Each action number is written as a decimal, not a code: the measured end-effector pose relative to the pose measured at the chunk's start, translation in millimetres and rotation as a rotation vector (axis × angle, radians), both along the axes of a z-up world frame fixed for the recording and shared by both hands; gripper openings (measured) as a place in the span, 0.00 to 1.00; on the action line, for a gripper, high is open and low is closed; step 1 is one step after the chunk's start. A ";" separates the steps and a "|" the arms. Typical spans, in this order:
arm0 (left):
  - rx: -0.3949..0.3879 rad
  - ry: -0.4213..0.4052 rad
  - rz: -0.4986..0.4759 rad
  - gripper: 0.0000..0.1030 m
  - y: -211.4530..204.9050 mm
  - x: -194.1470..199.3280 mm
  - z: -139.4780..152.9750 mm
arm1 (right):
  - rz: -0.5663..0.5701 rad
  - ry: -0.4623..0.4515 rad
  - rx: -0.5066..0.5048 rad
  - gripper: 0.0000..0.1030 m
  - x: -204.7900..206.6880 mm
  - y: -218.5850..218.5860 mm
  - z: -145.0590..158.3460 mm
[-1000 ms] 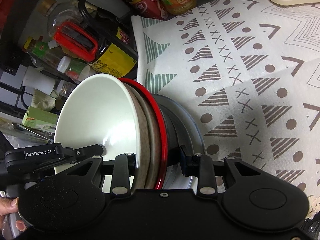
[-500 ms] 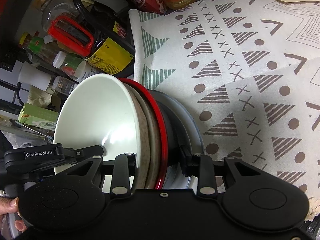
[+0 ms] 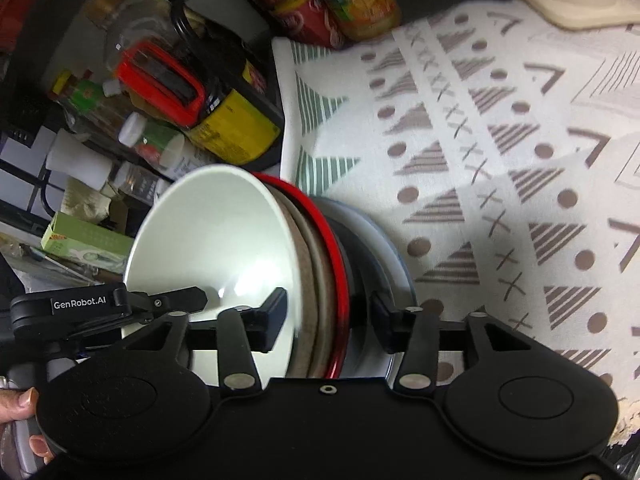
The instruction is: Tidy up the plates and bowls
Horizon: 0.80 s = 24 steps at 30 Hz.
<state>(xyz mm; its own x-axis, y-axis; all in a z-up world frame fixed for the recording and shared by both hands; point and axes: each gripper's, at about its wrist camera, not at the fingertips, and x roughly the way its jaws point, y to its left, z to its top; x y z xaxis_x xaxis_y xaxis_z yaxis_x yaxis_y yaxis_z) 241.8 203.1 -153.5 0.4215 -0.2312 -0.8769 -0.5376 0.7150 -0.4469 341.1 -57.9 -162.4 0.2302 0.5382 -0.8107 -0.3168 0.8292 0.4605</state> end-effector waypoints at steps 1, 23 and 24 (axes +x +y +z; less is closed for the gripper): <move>0.005 -0.003 -0.007 0.37 0.4 0.5 2.0 | -0.009 -0.017 -0.004 0.51 -1.0 -1.1 3.2; 0.153 -0.155 -0.043 0.69 -12.6 9.5 51.2 | -0.214 -0.227 -0.050 0.90 -21.0 -65.7 45.8; 0.158 -0.170 -0.044 0.69 -14.5 9.2 54.3 | -0.224 -0.238 -0.050 0.91 -22.2 -69.9 47.9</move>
